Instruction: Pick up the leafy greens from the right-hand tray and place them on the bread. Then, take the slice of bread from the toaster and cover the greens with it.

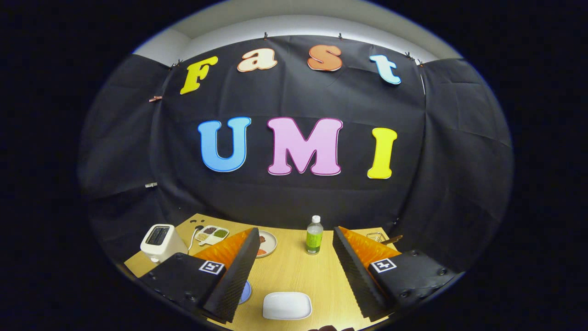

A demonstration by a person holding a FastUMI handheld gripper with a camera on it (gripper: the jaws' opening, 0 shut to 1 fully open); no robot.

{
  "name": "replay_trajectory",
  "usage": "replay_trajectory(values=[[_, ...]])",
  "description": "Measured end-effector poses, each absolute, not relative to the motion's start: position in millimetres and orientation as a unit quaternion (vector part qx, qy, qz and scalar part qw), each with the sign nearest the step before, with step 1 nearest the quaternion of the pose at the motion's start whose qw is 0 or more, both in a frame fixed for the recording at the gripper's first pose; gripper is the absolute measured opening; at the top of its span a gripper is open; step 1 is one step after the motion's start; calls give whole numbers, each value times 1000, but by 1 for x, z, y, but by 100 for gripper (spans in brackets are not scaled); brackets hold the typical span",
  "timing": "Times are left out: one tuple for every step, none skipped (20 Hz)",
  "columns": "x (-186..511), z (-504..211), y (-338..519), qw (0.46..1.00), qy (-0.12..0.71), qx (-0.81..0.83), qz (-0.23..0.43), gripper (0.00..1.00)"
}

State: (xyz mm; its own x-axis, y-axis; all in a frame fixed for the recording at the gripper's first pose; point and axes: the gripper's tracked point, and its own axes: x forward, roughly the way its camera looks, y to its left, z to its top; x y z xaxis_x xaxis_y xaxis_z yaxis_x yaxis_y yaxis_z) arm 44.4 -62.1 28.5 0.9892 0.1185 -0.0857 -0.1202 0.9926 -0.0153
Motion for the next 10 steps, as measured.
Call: replay_trajectory(values=[[37,33,-72,998,40,-7,56,99],[28,37,-76,998,41,0,56,99],[21,38,-81,998,44,8,53,99],[15,36,-85,998,44,16,49,99],[8,34,-88,998,42,22,47,99],[2,29,-95,998,42,25,39,99],[-4,22,-100,998,43,23,33,99],[-9,13,-102,998,48,21,30,99],[-12,6,-102,998,58,20,33,99],[-16,-3,-98,996,69,24,41,99]])
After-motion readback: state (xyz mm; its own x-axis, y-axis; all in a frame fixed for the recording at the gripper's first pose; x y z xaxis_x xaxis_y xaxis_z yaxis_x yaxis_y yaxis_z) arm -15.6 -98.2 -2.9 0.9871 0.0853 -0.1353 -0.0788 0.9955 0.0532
